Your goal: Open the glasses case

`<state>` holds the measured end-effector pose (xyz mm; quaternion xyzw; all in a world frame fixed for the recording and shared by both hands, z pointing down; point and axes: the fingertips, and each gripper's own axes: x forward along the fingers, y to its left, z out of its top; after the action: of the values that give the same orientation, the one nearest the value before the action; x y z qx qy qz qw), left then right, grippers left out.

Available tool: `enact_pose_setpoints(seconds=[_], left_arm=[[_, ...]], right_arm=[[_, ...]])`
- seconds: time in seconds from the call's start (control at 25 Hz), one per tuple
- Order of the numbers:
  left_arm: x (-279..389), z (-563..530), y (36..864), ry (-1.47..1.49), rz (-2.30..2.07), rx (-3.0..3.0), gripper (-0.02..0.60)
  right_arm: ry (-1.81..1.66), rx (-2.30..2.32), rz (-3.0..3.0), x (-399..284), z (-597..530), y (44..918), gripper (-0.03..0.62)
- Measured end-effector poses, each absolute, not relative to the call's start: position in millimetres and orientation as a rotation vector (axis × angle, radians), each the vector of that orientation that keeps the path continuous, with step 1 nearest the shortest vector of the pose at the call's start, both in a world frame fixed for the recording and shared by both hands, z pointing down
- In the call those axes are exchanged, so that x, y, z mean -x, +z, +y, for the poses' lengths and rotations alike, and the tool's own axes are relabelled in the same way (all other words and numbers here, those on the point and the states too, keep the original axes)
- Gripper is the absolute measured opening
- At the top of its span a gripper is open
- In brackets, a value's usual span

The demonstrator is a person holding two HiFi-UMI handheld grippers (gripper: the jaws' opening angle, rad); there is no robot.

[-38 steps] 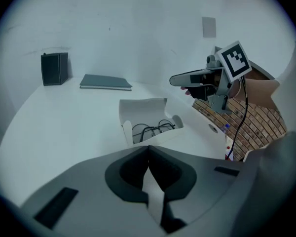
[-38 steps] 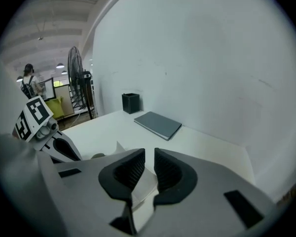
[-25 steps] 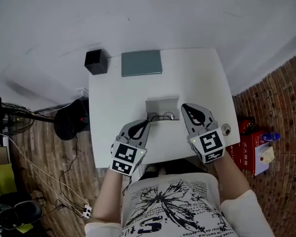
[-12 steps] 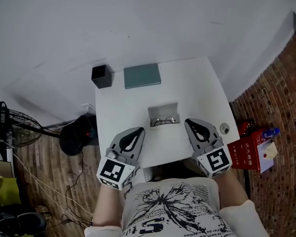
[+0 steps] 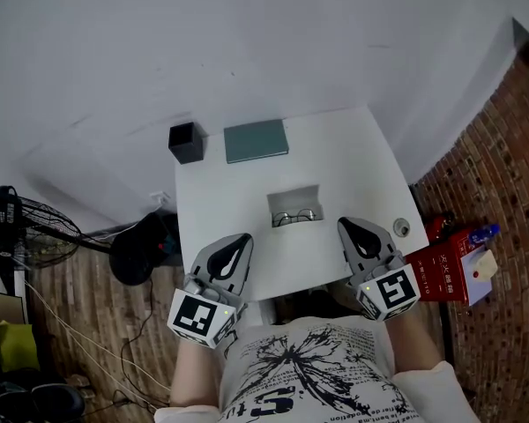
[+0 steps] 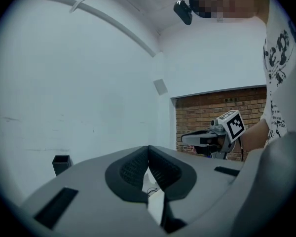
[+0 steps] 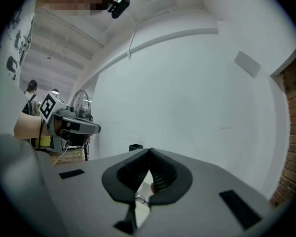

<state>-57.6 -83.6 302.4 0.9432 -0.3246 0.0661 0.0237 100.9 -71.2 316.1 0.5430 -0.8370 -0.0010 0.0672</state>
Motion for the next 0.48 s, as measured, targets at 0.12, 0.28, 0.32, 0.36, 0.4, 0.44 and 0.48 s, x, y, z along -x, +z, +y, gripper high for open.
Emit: enact_pose_setpoints(seconds=[0.12, 0.28, 0.32, 0.36, 0.4, 0.44, 0.48], left_arm=[[56.4, -85.0, 304.3, 0.194, -1.016, -2.912, 0.014], [54.1, -88.5, 305.4, 0.191, -1.022, -2.901, 0.014], [53.4, -89.4, 305.6, 0.192, -1.023, -2.900, 0.014], [52.7, -90.3, 305.8, 0.193, -1.024, -2.899, 0.014], [52.0, -91.3, 305.9, 0.196, -1.025, -2.899, 0.014], [51.3, -92.2, 306.2, 0.201, -1.027, -2.898, 0.014], [50.8, -93.0, 306.9, 0.206, -1.031, -2.896, 0.014]], right_arm=[[0.001, -1.642, -2.517, -100.6, -69.7, 315.8, 0.011], [0.038, -1.661, -2.515, -103.2, -71.9, 317.9, 0.011], [0.046, -1.661, -2.520, -103.7, -72.7, 318.7, 0.011], [0.050, -1.660, -2.523, -104.0, -73.6, 319.3, 0.011], [0.051, -1.658, -2.523, -104.3, -74.7, 319.7, 0.011], [0.052, -1.658, -2.522, -104.6, -75.7, 320.0, 0.011], [0.050, -1.655, -2.520, -104.7, -76.7, 320.3, 0.011]])
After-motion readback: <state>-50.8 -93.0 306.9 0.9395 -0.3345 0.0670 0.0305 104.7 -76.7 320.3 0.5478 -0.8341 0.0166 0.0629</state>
